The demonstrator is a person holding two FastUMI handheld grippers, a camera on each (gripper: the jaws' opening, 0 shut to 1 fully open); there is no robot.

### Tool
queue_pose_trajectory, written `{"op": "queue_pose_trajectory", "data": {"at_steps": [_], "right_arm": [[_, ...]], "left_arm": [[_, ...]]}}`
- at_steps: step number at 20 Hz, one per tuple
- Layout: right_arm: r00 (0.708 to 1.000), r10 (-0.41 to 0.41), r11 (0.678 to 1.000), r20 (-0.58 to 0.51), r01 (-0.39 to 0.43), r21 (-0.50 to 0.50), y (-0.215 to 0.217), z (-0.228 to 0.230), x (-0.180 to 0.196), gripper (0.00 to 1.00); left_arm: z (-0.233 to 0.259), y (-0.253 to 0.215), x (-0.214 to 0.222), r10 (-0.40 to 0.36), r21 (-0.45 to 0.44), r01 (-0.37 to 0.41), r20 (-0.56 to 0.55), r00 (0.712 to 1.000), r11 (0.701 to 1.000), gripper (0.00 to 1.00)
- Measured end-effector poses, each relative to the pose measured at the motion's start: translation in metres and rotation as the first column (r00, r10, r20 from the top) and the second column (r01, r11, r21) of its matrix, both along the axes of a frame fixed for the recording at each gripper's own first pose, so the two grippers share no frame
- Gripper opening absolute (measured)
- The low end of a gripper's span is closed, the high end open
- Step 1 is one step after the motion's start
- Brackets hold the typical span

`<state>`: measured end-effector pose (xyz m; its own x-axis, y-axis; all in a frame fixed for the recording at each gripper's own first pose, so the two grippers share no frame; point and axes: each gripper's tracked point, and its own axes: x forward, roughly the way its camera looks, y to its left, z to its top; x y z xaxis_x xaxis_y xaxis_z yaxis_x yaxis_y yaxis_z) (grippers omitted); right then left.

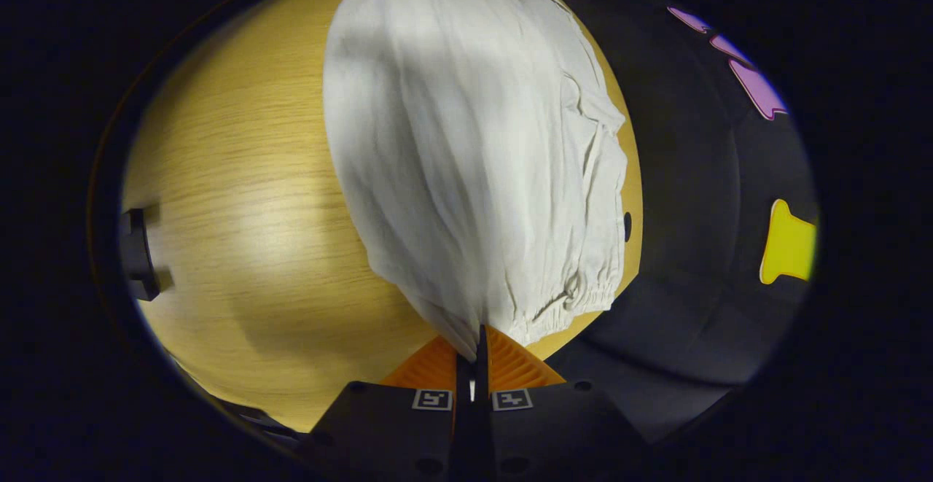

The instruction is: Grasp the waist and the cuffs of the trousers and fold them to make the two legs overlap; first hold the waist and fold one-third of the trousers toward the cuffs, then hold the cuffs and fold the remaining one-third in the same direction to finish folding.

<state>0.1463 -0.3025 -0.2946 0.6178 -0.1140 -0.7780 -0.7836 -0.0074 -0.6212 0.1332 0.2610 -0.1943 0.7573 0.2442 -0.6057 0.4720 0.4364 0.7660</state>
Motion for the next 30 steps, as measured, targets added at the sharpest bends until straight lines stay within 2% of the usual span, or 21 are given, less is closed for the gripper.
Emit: {"op": "queue_pose_trajectory", "data": {"at_steps": [6,9,13,16,20,23,27,29,30], "right_arm": [[0.993,0.007,0.999,0.117,-0.013,0.053,0.012,0.059,0.045,0.05],[0.985,-0.038,0.994,0.171,0.02,0.108,0.02,0.086,0.081,0.05],[0.971,-0.113,0.979,0.212,0.073,0.188,0.029,0.109,0.13,0.05],[0.96,-0.162,0.965,0.228,0.106,0.241,0.035,0.121,0.169,0.05],[0.953,-0.193,0.958,0.233,0.131,0.256,0.043,0.126,0.225,0.05],[0.943,-0.258,0.936,0.21,0.189,0.297,0.045,0.115,0.25,0.05],[0.913,-0.377,0.894,0.154,0.315,0.317,0.032,0.087,0.264,0.05],[0.9,-0.428,0.861,0.077,0.38,0.338,0.037,0.074,0.255,0.05],[0.893,-0.447,0.844,0.055,0.401,0.356,0.039,0.07,0.251,0.06]], "left_arm": [[0.069,-0.002,0.05,-0.02,0.04,0.014,0.134,0.991,0.999,0.05],[0.105,-0.008,0.087,-0.019,0.041,0.011,0.212,0.977,0.999,0.05],[0.153,-0.013,0.145,0.0,0.0,0.0,0.316,0.949,1.0,0.05],[0.179,-0.017,0.189,0.014,-0.018,-0.008,0.358,0.934,1.0,0.05],[0.181,-0.023,0.252,0.065,-0.083,-0.036,0.373,0.925,0.996,0.05],[0.176,-0.028,0.297,0.084,-0.118,-0.042,0.382,0.92,0.992,0.05],[0.159,-0.034,0.334,0.077,-0.12,-0.035,0.368,0.927,0.992,0.05],[0.151,-0.045,0.333,0.062,-0.171,-0.003,0.341,0.938,0.985,0.05],[0.149,-0.048,0.331,0.066,-0.194,0.001,0.338,0.939,0.981,0.12]]}}
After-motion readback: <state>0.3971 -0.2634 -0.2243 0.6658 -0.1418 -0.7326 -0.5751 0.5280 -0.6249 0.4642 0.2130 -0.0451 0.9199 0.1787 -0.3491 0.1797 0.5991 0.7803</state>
